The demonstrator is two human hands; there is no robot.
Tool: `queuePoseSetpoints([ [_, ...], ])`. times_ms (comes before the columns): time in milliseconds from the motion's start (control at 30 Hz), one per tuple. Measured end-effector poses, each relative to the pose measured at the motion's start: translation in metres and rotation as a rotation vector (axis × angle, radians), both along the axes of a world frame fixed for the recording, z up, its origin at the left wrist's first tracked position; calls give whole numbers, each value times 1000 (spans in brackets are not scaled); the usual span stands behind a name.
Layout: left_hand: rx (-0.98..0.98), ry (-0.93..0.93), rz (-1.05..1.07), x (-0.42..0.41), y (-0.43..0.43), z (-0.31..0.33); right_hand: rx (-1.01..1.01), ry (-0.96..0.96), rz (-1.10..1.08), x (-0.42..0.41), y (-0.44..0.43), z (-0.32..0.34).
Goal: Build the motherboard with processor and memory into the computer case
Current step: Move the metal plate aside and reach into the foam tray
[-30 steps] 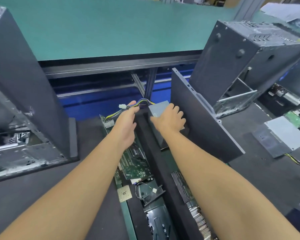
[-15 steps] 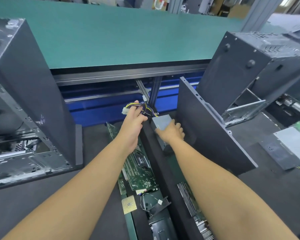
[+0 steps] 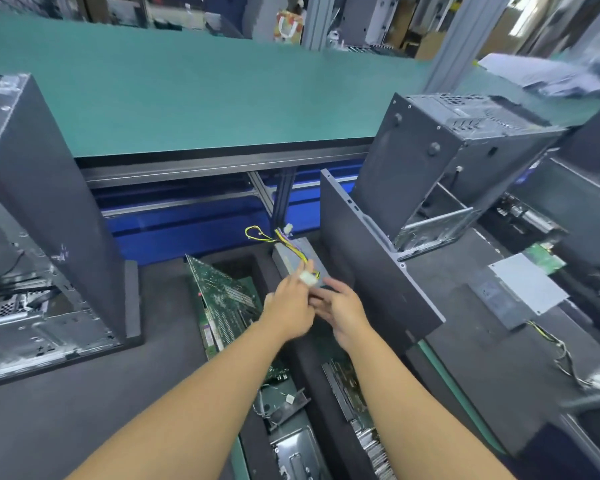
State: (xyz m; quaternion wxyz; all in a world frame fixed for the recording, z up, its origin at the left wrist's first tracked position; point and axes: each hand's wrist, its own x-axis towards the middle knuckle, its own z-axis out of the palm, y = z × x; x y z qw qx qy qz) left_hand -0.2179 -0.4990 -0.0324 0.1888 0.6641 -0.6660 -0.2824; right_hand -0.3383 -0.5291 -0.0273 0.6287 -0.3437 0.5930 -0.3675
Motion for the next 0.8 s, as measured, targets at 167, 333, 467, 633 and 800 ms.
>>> queuePoseSetpoints([
  [167, 321, -162, 25, -24, 36, -16, -5, 124, 1, -13, 22, -3],
  [333, 247, -57, -86, -28, 65, -2, -193, 320, -10, 8, 42, 0],
  [467, 66, 178, 7, -4, 103, 20, -364, 464, 118, 38, 65, 14],
  [633, -158, 356, 248, 38, 164, 29, -442, 695, 569, 94, 85, 39],
  [800, -239, 436, 463, 73, 208, 24, -424, 981, 711, 154, 93, 47],
])
